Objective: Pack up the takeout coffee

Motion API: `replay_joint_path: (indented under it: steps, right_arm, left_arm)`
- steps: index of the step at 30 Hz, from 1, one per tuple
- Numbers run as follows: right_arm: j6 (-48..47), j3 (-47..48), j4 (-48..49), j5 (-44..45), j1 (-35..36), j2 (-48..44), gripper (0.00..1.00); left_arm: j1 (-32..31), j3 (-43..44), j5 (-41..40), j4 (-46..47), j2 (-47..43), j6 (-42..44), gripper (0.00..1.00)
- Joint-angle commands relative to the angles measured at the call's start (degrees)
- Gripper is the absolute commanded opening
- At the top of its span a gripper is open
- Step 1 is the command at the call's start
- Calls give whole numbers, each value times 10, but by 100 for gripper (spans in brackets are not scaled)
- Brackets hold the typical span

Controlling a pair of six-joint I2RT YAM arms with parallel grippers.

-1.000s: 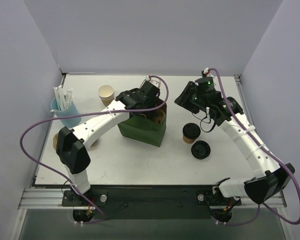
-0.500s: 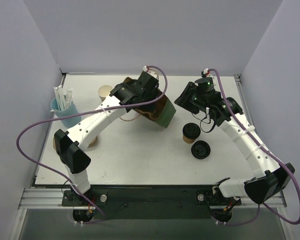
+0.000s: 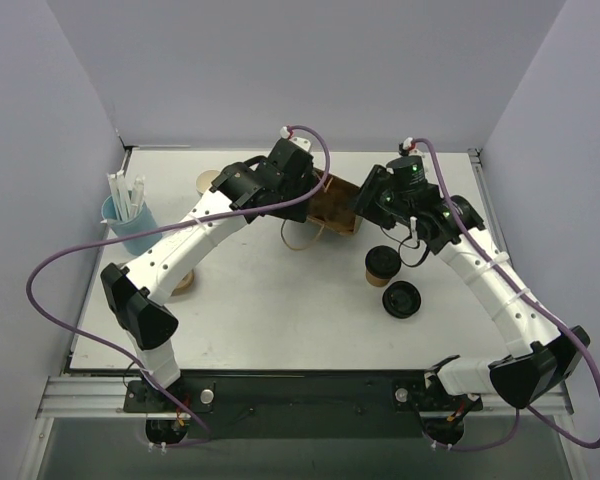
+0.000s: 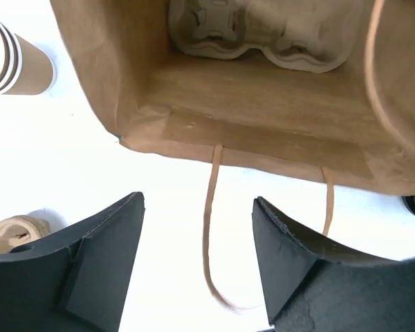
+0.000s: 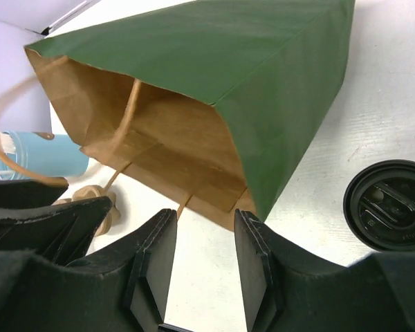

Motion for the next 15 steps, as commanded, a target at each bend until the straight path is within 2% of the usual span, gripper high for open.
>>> replay_joint_path:
  steps: [1, 9, 15]
  right_arm:
    - [-23, 20, 15, 6, 20, -15, 40]
    - [-114, 58, 15, 90, 21, 42, 39]
    - [-105, -13, 43, 75, 29, 8, 40]
  left_arm:
    - [-2, 21, -6, -4, -18, -6, 73]
    - [2, 22, -23, 10, -2, 14, 73]
    - [7, 36, -26, 10, 20, 24, 73]
